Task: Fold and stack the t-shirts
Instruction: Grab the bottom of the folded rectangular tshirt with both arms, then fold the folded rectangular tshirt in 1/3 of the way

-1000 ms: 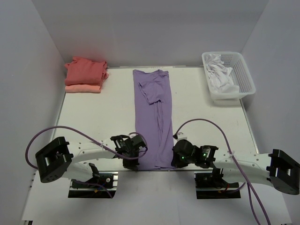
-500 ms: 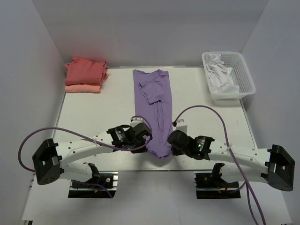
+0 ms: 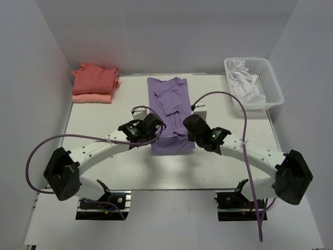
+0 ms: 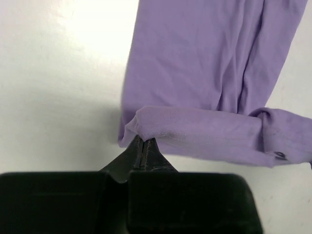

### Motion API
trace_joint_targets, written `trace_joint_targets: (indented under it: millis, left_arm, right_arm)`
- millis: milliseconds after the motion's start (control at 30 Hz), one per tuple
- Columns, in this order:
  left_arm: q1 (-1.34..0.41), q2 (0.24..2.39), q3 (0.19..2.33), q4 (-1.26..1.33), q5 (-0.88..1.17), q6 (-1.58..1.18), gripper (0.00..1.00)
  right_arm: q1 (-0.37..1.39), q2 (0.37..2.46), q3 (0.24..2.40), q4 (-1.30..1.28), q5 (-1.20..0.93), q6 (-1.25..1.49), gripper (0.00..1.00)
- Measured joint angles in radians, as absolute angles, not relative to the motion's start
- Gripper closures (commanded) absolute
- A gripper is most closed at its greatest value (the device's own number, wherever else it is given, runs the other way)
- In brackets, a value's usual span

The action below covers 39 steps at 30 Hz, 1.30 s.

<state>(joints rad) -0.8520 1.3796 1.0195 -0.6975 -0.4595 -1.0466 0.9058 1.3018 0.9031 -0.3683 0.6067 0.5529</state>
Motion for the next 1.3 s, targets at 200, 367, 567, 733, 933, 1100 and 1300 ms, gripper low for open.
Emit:
trace_joint_targets:
  millis: [200, 367, 567, 733, 933, 1100, 1300]
  left_arm:
    - [-0.76, 1.48, 1.146, -0.626, -0.456, -0.949, 1.0]
    - [-0.704, 1.551, 1.213, -0.577, -0.437, -0.892, 1.0]
    - [-0.62, 1.629, 1.232, -0.537, -0.376, -0.833, 1.0]
    - [-0.57, 1.736, 1.287, -0.49, -0.312, -0.789, 1.0]
    - [-0.537, 1.843, 1.333, -0.451, -0.239, -0.748, 1.0]
    - [-0.488, 1.942, 1.437, -0.456, -0.205, -0.739, 0.57]
    - [-0.387, 2.073, 1.659, -0.52, -0.198, -0.768, 0.0]
  right_arm:
    - [0.817, 1.406, 1.014, -0.295, 0.546, 0.461, 1.0]
    - [0.764, 1.486, 1.095, -0.276, 0.501, 0.422, 1.0]
    - [0.704, 1.581, 1.185, -0.267, 0.45, 0.403, 1.0]
    - [0.659, 1.678, 1.243, -0.268, 0.411, 0.406, 1.0]
    - [0.614, 1.806, 1.318, -0.289, 0.37, 0.436, 0.98]
    - [0.574, 1.926, 1.421, -0.297, 0.335, 0.474, 0.72]
    - [0.51, 2.089, 1.702, -0.315, 0.271, 0.495, 0.27]
